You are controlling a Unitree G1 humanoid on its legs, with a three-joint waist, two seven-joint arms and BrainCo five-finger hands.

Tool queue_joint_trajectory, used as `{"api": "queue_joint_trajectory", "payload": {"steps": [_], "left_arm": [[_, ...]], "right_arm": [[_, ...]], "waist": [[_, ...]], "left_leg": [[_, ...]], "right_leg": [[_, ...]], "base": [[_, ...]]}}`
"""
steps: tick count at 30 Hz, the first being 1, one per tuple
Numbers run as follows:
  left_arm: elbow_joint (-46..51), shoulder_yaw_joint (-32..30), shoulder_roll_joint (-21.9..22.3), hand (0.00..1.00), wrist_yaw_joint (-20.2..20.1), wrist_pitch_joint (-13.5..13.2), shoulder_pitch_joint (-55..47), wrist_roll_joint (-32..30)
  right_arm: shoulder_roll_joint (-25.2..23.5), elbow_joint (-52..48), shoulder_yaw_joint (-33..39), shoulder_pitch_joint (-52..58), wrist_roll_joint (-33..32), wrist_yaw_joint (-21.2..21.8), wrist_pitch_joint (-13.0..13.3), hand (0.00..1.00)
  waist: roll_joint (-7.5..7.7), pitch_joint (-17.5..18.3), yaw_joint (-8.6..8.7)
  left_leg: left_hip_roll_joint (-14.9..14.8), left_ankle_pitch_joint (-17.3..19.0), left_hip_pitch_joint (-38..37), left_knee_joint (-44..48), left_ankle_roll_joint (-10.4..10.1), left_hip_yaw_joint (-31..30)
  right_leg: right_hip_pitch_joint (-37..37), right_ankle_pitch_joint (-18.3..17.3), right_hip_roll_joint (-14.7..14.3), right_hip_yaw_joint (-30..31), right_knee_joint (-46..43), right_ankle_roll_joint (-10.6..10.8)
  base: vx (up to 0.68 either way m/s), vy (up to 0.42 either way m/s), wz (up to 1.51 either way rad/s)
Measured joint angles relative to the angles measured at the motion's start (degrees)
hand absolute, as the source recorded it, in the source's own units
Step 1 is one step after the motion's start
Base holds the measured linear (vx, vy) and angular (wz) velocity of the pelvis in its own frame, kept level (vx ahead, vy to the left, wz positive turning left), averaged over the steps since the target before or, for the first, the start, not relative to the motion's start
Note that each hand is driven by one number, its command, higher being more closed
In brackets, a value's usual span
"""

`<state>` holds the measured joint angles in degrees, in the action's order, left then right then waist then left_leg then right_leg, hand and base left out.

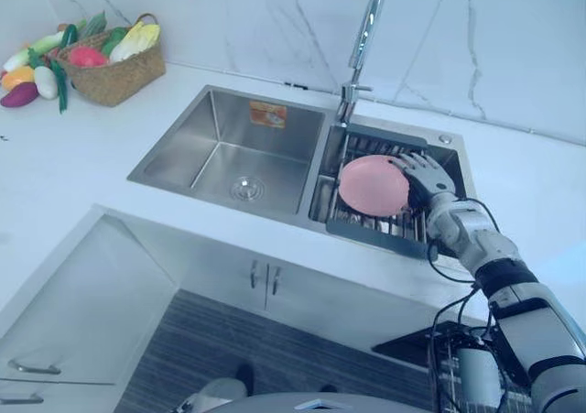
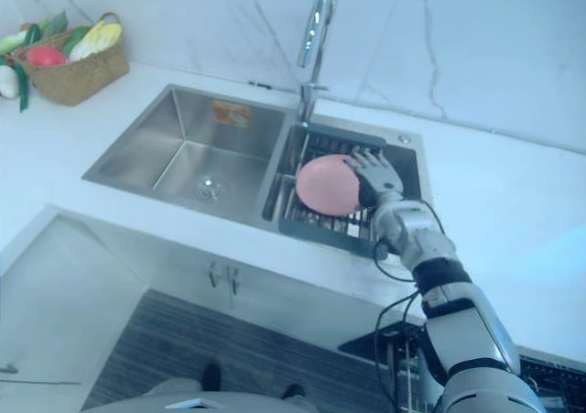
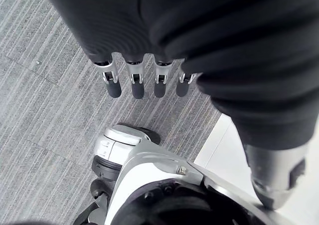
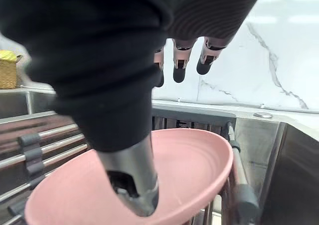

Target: Walk over to the sink, pick up the cup, carry it to the dishwasher, place the cup inside the dishwasher, then close the dishwasher door

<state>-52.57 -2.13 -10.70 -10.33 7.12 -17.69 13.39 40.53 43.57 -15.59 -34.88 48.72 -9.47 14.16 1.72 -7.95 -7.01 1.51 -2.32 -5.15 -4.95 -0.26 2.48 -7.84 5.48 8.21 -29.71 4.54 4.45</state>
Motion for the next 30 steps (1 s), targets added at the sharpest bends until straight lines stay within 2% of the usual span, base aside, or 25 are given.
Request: {"api": "queue_joint_trajectory", "payload": {"steps": [5, 11, 18, 22, 30], "left_arm": [[0.16, -0.06, -0.02, 0.00, 0.02, 0.64, -0.11, 0.00], [0.23, -0.16, -0.07, 0.00, 0.13, 1.30, -0.32, -0.07], [0.22, -0.14, -0.16, 0.00, 0.20, 1.35, -0.33, -0.06], [0.24, -0.08, -0.18, 0.00, 0.26, 1.60, -0.31, -0.03], [0.30, -0.03, -0.20, 0.00, 0.30, 1.74, -0.31, -0.02]], "right_arm": [[2.57, -3.06, 0.62, -0.02, -2.39, 2.03, 1.79, 0.00], [4.51, -4.80, 2.08, -0.02, -4.38, 7.88, 5.76, 0.00], [5.01, -7.27, 2.08, -0.02, -6.16, 13.59, 8.03, 0.00], [5.12, -7.25, 0.07, -0.02, -6.21, 16.57, 7.26, 0.00], [5.11, -7.20, -0.19, -0.15, -6.21, 19.49, 5.32, 0.00]], "waist": [[-0.01, 0.00, 0.53], [0.00, 0.01, 1.15], [0.09, 0.06, 1.11], [0.13, 0.08, 1.03], [0.29, 0.16, 0.77]], "left_leg": [[-0.18, -0.05, -0.10, 0.00, 0.07, 0.68], [-0.21, 0.10, -0.25, 0.00, -0.16, 1.07], [-0.53, 0.35, -0.79, 0.00, -0.18, 2.35], [-0.53, 0.37, -0.76, 0.00, -0.16, 2.34], [-0.51, 0.21, -0.75, 0.01, 0.08, 2.26]], "right_leg": [[0.17, -0.02, -0.13, 0.47, 0.00, -0.01], [0.22, -0.02, -0.30, 0.86, 0.01, -0.02], [0.35, 0.05, -0.37, 2.12, 0.02, -0.12], [0.37, 0.06, -0.36, 2.12, 0.02, -0.12], [0.40, 0.07, -0.35, 2.09, 0.02, -0.12]], "base": [[0.02, -0.007, -0.05], [-0.01, -0.001, -0.02], [-0.02, -0.002, -0.10], [0.00, 0.000, 0.00], [0.00, 0.000, 0.00]]}}
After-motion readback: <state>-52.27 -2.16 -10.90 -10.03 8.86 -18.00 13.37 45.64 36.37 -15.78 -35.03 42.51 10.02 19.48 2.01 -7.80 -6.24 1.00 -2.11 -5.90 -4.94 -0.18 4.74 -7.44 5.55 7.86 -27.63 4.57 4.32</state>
